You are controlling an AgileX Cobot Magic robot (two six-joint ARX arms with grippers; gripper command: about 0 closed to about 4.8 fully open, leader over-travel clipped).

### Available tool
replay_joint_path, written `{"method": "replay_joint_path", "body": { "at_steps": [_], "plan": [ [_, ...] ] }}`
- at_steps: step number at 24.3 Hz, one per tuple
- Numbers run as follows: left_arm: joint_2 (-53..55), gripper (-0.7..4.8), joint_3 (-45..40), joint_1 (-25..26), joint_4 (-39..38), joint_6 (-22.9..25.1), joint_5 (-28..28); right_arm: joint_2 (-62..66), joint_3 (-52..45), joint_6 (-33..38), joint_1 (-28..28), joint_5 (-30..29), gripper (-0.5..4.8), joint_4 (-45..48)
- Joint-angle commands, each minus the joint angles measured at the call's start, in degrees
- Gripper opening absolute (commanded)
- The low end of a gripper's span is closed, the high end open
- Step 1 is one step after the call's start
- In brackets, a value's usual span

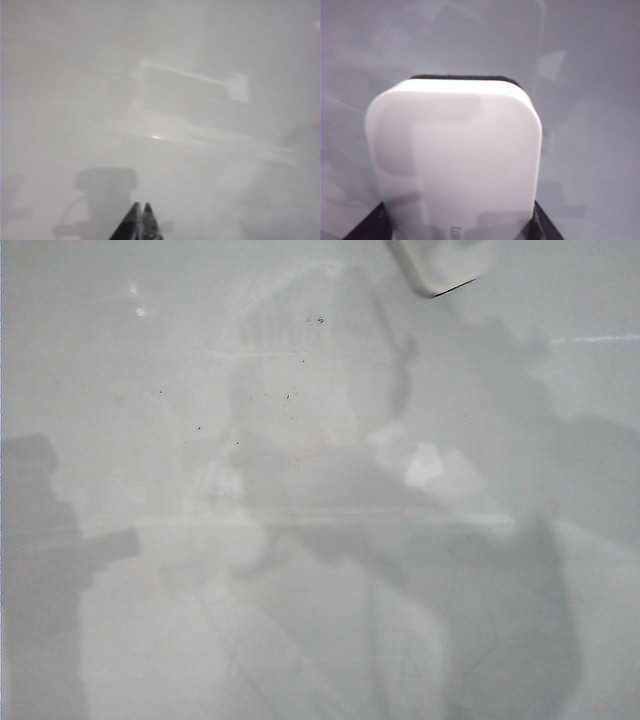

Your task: Grab the whiteboard eraser that is attached to the surface of the whiteboard and use it to clean the writing on the whiteboard.

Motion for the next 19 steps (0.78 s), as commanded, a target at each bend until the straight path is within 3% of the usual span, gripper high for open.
{"method": "replay_joint_path", "body": {
  "at_steps": [1,8,12,19],
  "plan": [
    [0.0,-0.05,-2.4,0.0,3.0,0.0,-6.4,-10.9,-8.4,5.9,0.0,0.5,1.46,0.9],
    [0.0,-0.05,-8.8,0.0,13.1,0.2,-8.2,-31.8,-22.1,10.2,0.0,3.7,1.46,1.0],
    [0.0,-0.05,-13.6,0.0,18.8,2.8,-9.0,-41.2,-28.0,10.2,0.0,4.0,1.47,1.0],
    [0.0,-0.05,-18.6,-0.2,21.1,2.8,-7.0,-56.0,-38.0,10.2,-0.1,3.4,1.47,1.0]
  ]
}}
